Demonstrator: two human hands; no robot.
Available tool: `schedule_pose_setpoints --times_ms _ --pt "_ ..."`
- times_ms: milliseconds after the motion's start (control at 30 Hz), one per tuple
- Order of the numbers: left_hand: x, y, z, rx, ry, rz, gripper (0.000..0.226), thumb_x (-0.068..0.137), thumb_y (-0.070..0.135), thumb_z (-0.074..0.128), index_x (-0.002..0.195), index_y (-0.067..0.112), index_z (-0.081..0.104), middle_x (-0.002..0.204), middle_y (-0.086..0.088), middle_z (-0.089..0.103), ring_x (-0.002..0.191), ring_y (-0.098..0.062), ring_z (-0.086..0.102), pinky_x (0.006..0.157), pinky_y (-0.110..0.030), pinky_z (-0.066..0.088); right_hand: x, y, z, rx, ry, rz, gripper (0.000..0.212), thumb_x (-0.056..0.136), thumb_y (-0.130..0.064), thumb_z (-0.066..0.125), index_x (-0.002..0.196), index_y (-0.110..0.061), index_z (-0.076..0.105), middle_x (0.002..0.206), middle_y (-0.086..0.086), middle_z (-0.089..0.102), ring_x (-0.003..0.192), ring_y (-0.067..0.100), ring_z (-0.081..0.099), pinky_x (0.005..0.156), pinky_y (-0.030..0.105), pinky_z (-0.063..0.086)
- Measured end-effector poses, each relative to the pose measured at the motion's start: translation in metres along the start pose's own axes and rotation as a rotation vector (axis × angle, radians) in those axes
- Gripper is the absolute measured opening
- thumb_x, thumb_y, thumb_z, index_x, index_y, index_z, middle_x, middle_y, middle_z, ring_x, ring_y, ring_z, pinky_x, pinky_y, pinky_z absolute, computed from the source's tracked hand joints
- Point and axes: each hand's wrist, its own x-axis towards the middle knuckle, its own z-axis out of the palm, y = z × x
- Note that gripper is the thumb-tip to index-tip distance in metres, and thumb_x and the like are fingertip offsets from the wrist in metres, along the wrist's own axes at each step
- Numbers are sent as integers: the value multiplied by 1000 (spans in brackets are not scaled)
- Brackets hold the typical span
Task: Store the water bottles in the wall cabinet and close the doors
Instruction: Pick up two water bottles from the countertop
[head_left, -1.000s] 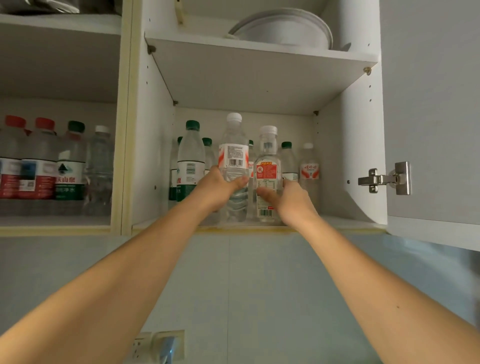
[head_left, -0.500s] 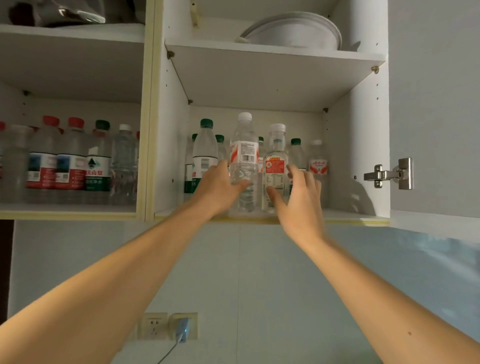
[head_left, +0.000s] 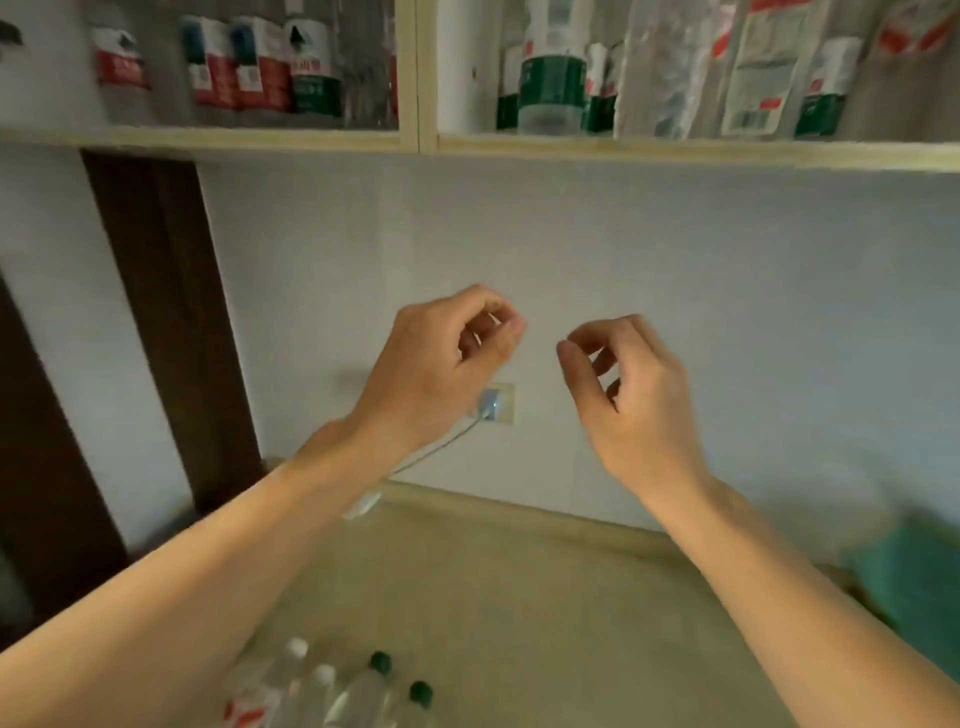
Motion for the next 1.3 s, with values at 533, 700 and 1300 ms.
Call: schedule_pose_setpoints --times_ms 533,700,1300 --pt "-339 -157 32 293 -460 -1003 21 98 33 61 112 18 66 111 4 65 102 -15 63 93 -39 53 -274 75 124 14 -875 710 17 97 -30 62 104 -16 71 103 3 69 84 15 61 75 27 44" --pt "-359 -170 29 327 -637 -1038 45 93 37 65 135 26 54 133 4 56 111 -16 60 97 -46 53 -310 46 156 57 -974 927 42 98 -41 61 132 -16 60 106 -2 61 90 12 59 70 22 44" --pt "-355 -197 47 137 -706 -889 50 91 38 71 136 22 56 124 5 66 91 -5 61 73 -18 54 -356 39 156 -26 -672 1396 85 82 -46 76 151 -22 34 127 0 51 110 19 54 85 34 47"
